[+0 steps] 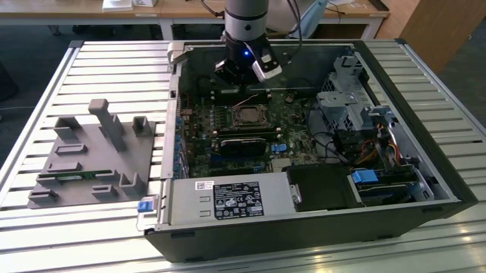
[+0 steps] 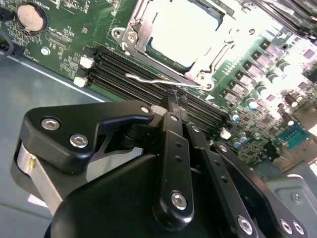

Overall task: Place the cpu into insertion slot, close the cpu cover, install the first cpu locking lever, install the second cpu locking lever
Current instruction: 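Install the first cpu locking lever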

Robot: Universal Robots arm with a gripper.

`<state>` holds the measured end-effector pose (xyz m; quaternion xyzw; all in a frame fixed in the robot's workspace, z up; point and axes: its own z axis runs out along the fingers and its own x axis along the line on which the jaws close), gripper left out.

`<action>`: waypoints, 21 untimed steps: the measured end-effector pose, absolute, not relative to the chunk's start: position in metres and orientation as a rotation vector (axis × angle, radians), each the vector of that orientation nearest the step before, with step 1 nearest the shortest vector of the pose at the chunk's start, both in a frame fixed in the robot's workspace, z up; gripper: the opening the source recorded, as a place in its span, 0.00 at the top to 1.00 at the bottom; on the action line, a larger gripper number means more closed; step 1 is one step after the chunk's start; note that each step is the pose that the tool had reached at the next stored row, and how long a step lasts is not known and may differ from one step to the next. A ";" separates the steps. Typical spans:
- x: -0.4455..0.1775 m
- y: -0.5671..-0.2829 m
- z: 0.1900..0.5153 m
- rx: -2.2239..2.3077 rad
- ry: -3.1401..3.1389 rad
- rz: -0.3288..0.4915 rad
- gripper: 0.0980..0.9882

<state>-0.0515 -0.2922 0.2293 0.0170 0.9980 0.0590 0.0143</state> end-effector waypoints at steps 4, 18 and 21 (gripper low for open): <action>-0.048 -0.292 0.227 0.053 3.107 0.184 0.99; -0.041 -0.293 0.220 0.060 3.107 0.183 0.99; -0.039 -0.292 0.220 0.061 3.107 0.184 0.99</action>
